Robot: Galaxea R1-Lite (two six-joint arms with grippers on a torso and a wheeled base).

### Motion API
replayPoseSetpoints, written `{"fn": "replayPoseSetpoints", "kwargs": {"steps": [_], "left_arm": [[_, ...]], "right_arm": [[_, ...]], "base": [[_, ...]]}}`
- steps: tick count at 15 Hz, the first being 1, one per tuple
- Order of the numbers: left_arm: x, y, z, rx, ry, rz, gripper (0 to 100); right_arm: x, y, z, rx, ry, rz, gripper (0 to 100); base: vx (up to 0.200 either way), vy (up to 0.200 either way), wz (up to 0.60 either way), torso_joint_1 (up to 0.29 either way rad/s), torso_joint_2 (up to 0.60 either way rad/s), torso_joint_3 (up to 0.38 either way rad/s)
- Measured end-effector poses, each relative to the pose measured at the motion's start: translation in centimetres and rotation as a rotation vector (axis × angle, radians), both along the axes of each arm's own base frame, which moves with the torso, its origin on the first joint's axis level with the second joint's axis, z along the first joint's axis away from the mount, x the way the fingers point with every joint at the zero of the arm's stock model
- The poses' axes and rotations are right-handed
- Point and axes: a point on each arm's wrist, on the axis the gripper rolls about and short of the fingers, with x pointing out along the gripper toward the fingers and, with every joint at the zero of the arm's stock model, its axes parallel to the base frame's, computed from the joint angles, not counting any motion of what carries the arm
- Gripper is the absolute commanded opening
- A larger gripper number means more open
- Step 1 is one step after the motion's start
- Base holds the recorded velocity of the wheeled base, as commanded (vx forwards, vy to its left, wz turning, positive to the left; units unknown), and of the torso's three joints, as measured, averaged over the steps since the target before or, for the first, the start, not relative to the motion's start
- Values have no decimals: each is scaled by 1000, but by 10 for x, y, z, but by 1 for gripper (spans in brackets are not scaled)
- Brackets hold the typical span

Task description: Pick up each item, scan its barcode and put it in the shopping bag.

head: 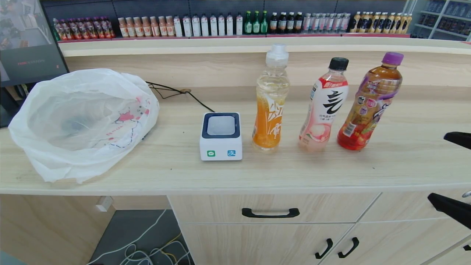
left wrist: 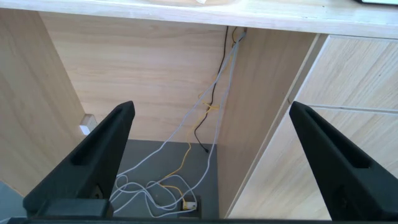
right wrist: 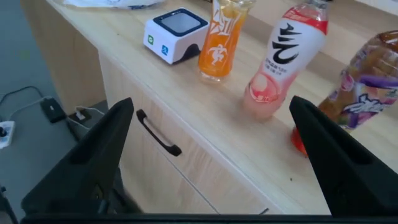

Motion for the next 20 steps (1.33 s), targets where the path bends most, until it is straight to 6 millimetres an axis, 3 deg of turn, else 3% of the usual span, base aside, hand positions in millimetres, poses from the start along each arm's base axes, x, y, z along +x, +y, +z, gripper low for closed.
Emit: {"fn": "replayPoseSetpoints", "kwargs": {"steps": [9, 14, 20], "left_arm": [[0, 0, 0, 0, 0, 0, 100], [0, 0, 0, 0, 0, 0, 100], [0, 0, 0, 0, 0, 0, 100]], "right_arm": [[23, 29, -29, -31, 172, 164, 100], [44, 47, -23, -38, 213, 204, 100], [63, 87, -16, -38, 238, 323, 100]], "base": [[0, 0, 0, 0, 0, 0], [0, 0, 0, 0, 0, 0], [0, 0, 0, 0, 0, 0]]}}
